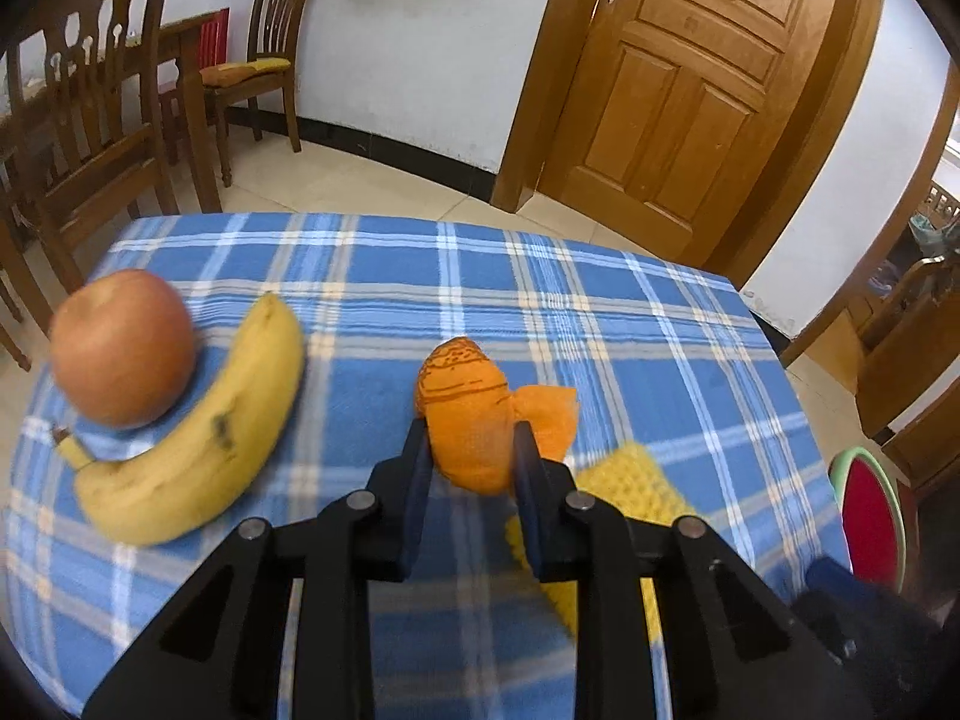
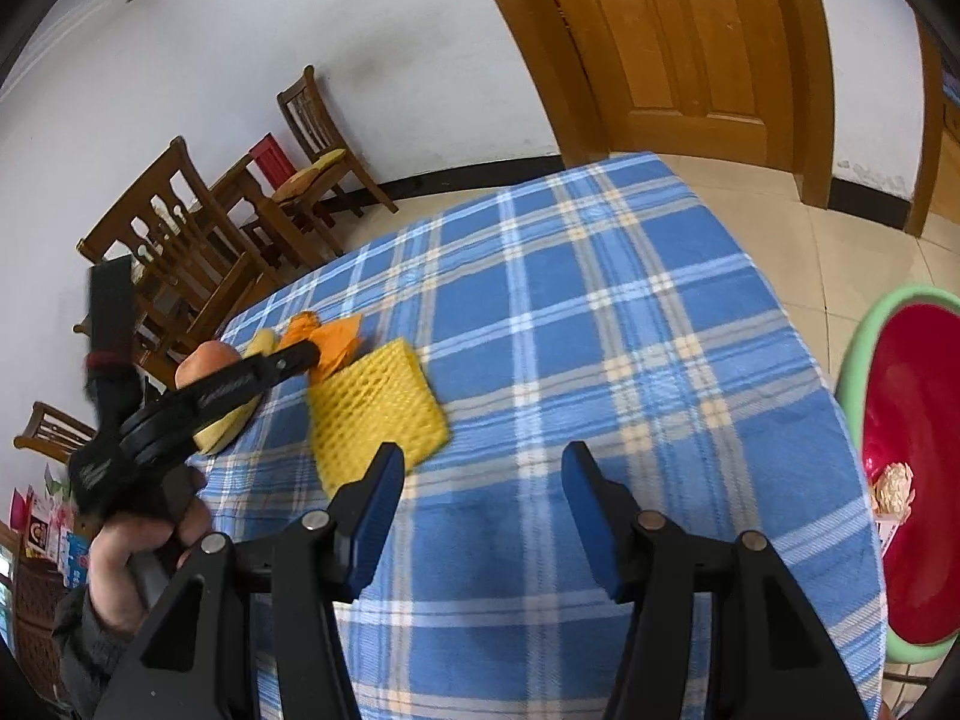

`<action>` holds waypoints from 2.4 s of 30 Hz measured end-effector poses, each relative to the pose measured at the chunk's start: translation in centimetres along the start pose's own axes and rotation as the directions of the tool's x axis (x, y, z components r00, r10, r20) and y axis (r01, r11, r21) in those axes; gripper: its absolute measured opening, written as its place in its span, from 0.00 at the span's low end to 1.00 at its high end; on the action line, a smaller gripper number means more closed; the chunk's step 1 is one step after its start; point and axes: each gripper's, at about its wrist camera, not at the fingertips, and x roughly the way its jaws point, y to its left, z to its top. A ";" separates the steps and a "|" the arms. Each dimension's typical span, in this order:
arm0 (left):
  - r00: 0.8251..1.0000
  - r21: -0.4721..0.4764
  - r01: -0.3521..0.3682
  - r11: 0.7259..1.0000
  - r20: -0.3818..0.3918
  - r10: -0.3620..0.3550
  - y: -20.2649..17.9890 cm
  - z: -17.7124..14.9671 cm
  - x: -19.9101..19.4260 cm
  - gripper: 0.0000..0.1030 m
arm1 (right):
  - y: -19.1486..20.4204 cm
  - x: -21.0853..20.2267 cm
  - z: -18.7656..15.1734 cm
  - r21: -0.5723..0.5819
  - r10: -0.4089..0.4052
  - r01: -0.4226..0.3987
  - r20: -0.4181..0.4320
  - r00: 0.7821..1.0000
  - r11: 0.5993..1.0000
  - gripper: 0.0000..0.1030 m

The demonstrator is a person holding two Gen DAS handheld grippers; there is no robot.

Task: Collect trash
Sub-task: 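Close the left gripper on the orange cloth, then grasp the yellow foam net with the right gripper while the left holds the cloth, then carry the orange cloth and foam net over the red bin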

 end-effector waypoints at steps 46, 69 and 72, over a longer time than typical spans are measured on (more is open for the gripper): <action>0.993 0.057 0.114 0.992 0.034 -0.116 -2.1 -6.8 -9.7 0.25 | 0.7 -7.1 -3.0 0.031 0.035 -0.042 0.206 0.978 0.999 0.09; 0.948 0.251 0.319 0.914 -0.071 -0.311 -16.3 -8.5 -10.4 0.25 | -9.8 -16.6 -5.3 0.225 -0.150 0.069 0.366 0.918 0.972 0.09; 0.941 0.280 0.338 0.899 -0.087 -0.327 -18.4 -8.8 -10.2 0.25 | -11.3 -17.3 -5.6 0.258 -0.177 0.082 0.373 0.911 0.963 0.09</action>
